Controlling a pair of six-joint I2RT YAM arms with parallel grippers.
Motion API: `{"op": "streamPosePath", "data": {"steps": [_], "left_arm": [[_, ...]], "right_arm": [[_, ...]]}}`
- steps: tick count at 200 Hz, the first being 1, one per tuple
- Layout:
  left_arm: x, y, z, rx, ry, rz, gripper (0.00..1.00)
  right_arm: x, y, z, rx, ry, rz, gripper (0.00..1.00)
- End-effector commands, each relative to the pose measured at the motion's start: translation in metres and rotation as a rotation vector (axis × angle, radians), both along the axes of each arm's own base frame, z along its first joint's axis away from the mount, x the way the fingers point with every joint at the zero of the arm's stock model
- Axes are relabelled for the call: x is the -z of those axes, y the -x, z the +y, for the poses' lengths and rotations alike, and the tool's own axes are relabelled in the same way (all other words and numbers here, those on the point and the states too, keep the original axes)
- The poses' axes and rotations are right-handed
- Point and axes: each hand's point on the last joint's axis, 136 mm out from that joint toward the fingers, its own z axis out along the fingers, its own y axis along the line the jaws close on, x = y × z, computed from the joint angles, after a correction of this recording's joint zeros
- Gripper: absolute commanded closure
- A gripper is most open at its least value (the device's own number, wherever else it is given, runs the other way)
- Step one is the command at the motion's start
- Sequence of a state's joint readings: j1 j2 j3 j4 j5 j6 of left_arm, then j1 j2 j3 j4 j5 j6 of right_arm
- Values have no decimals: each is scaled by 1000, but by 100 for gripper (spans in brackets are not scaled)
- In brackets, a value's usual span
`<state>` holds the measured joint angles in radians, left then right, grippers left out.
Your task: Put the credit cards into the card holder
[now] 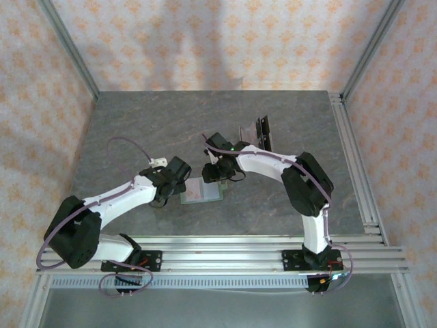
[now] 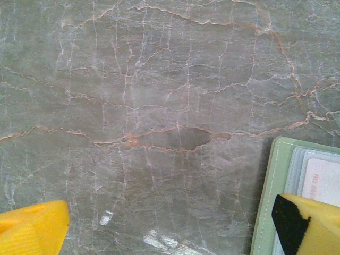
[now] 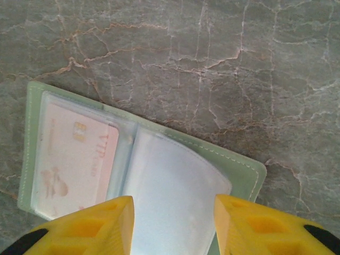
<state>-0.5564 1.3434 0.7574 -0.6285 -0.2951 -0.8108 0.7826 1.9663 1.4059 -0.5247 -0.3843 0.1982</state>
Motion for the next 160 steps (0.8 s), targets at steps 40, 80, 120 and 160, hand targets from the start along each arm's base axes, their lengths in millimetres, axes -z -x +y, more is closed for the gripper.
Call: {"op": "streamPosePath", "data": {"steps": [40,80,120,160], "left_arm": [[-2,1,1,12,-19,11,0],[-2,0,-2,27,-9,8,0],[-2,-1,-10,54,23,-10,0],[-6,0,-26,101,48,-35,0]], "right_arm": [[22,0,-3,-10,55,29,56],[29,13,8,8,-24,113,56],[28,21,21,51,-128,179,56],[26,21,28,72,-170,196,56]]}}
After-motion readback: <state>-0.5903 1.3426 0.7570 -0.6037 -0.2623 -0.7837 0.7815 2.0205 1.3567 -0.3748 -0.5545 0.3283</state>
